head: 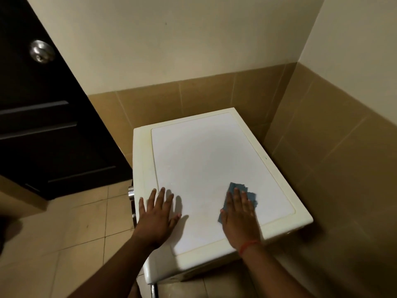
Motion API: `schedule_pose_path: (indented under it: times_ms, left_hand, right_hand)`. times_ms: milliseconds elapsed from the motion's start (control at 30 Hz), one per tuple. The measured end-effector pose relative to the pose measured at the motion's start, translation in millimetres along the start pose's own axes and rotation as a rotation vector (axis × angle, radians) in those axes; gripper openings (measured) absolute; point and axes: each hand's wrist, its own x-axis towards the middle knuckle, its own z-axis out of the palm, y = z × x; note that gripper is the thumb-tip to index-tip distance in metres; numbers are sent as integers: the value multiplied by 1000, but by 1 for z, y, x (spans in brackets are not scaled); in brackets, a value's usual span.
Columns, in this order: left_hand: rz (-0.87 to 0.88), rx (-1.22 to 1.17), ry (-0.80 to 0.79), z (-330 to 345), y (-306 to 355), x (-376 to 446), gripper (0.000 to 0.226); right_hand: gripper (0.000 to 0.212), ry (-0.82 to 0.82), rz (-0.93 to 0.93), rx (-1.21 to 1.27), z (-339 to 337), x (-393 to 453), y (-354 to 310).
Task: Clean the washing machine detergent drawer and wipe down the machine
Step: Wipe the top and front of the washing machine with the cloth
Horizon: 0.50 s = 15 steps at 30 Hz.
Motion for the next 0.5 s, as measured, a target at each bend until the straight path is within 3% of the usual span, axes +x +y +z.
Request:
schedule_pose_path:
  times_ms: [100,133,267,400,433,500]
  left_hand:
    - [-20,3,-4,-3,-4,-3,89]
    - [-28,-6,-2,-3,-6,-3,89]
    - [-62,-41,13,-2,-22,-7,80]
    - [-135,-68,11,-3,-40,-14,74]
    - [-153,-80,10,-3,-45,-16,73]
    - [-186,-99,5,-3,-55,-20,74]
  right_hand:
    - [61,-32,-327,-41,9,-9,-25]
    - [61,-29,-333,-50,7,-6,-24]
    - [64,12,-23,-27,9,0,-45]
    - [62,-46,-428,-43,19,-14,-84]
    - [61,-54,-460,-54,18,-11,-83]
    - [61,-26,-327,-42,16,-4,-86]
